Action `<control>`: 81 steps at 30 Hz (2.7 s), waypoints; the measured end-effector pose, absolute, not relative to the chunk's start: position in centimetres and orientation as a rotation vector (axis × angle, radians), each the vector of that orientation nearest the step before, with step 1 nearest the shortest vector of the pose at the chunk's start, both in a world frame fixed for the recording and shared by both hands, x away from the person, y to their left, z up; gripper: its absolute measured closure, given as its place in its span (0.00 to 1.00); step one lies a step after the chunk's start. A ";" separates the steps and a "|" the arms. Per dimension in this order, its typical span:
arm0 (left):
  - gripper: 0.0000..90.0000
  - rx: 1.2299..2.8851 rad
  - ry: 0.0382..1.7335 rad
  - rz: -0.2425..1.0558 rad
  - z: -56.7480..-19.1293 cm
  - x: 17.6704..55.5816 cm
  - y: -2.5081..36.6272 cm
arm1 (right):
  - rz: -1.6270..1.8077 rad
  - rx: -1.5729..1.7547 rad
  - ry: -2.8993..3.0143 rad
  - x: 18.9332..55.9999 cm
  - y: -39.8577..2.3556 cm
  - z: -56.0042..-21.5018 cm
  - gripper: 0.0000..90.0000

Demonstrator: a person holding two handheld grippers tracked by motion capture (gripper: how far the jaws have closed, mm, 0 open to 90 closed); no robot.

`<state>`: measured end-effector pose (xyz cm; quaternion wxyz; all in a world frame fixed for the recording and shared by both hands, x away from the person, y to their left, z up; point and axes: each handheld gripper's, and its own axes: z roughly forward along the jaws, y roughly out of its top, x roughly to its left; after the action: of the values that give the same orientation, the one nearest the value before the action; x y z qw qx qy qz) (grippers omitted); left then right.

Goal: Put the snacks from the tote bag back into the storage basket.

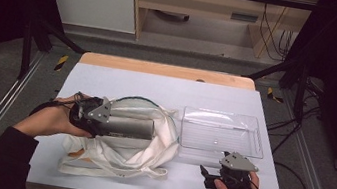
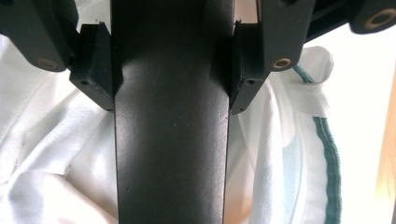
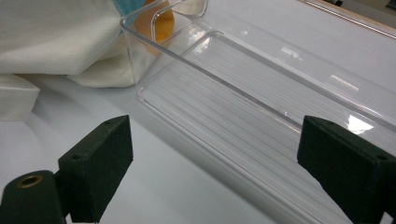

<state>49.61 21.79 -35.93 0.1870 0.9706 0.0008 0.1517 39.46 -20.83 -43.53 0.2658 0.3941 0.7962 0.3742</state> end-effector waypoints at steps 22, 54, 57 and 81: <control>0.48 2.679 0.038 0.469 -33.2 48.3 21.9 | 1.010 1.046 2.163 39.4 -20.3 -43.5 0.12; 0.48 2.658 0.048 0.567 -30.5 50.0 19.2 | 0.745 0.659 2.396 42.6 -16.9 -35.1 0.09; 0.48 2.659 0.048 0.570 -30.6 50.3 19.0 | 0.703 0.617 2.417 43.4 -16.4 -34.2 0.11; 0.48 2.648 -0.034 0.611 -29.7 50.3 15.1 | 0.365 0.257 2.536 46.7 -13.7 -29.5 0.31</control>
<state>50.30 15.07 -29.71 0.2104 0.9525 -0.0122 0.2198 46.65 -13.75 -29.53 0.2793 0.0958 0.9456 0.1362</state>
